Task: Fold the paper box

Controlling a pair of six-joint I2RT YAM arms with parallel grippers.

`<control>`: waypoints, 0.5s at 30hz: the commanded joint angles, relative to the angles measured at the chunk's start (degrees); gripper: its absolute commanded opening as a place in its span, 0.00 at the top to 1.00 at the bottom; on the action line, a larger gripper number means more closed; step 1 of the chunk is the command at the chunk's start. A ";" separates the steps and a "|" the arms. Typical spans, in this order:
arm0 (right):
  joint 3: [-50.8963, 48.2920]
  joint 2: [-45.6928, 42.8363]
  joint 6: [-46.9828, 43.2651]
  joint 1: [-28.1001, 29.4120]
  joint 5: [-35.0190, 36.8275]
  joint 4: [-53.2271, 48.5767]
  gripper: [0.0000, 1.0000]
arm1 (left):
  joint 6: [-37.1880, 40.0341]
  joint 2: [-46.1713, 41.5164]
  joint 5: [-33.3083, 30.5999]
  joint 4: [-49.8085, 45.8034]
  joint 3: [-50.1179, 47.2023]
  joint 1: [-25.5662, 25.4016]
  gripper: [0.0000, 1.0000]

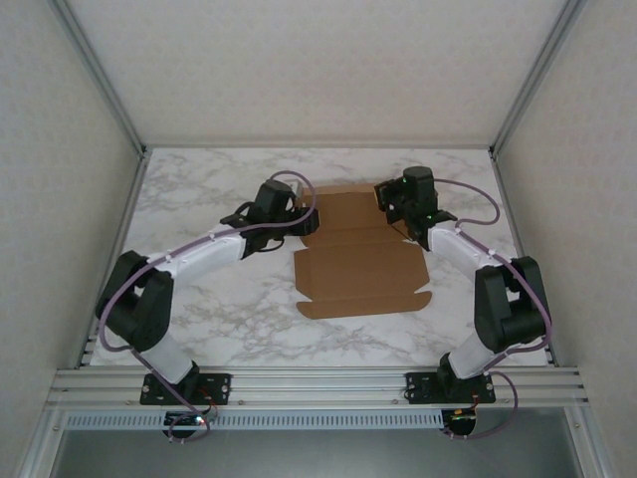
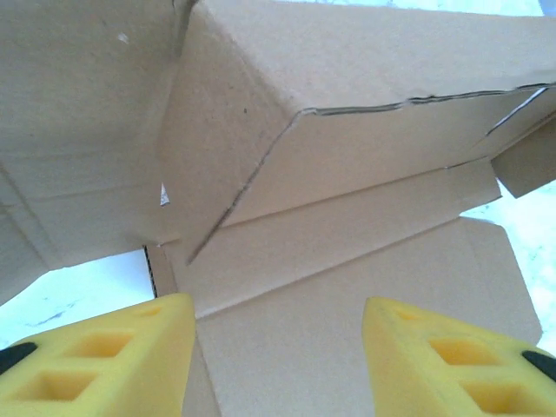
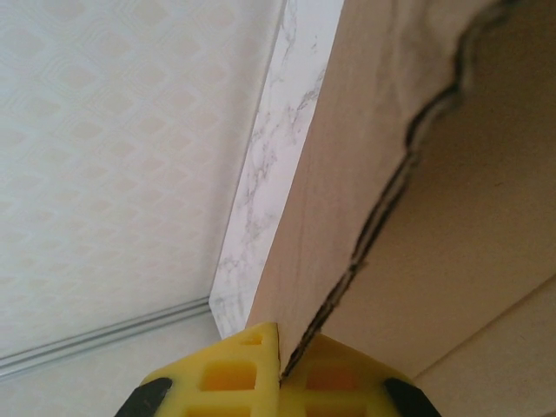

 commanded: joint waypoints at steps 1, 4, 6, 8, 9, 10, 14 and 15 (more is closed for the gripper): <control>-2.07 -1.49 -2.66 -0.22 0.53 1.82 1.00 | 1.04 -4.85 0.09 -2.90 -1.30 0.33 0.47; -3.08 -2.17 -2.91 -0.53 0.18 3.49 1.00 | 1.15 -9.94 0.42 -3.15 -1.24 0.96 0.47; -3.37 -2.29 -2.93 -0.80 -0.41 4.10 1.00 | 0.80 -13.39 -0.56 -2.68 -1.15 2.29 0.46; -3.46 -2.30 -3.02 -1.08 -0.94 4.58 1.00 | -0.05 -15.65 -4.15 -2.65 -0.88 4.46 0.45; -3.46 -2.29 -3.02 -1.06 -1.02 4.61 1.00 | -0.96 -16.18 -7.06 -2.93 -0.88 6.30 0.44; -3.42 -2.30 -3.02 -1.06 -1.23 4.72 1.00 | -2.00 -16.35 -10.06 -3.49 -0.92 8.16 0.43; -3.42 -1.97 -2.85 -1.19 -1.74 5.23 1.00 | -8.09 -13.96 -14.37 -3.32 -3.65 18.68 0.44; -3.38 -1.81 -2.69 -1.12 -1.99 5.39 1.00 | -8.96 -12.40 -12.90 -2.50 -4.41 20.88 0.45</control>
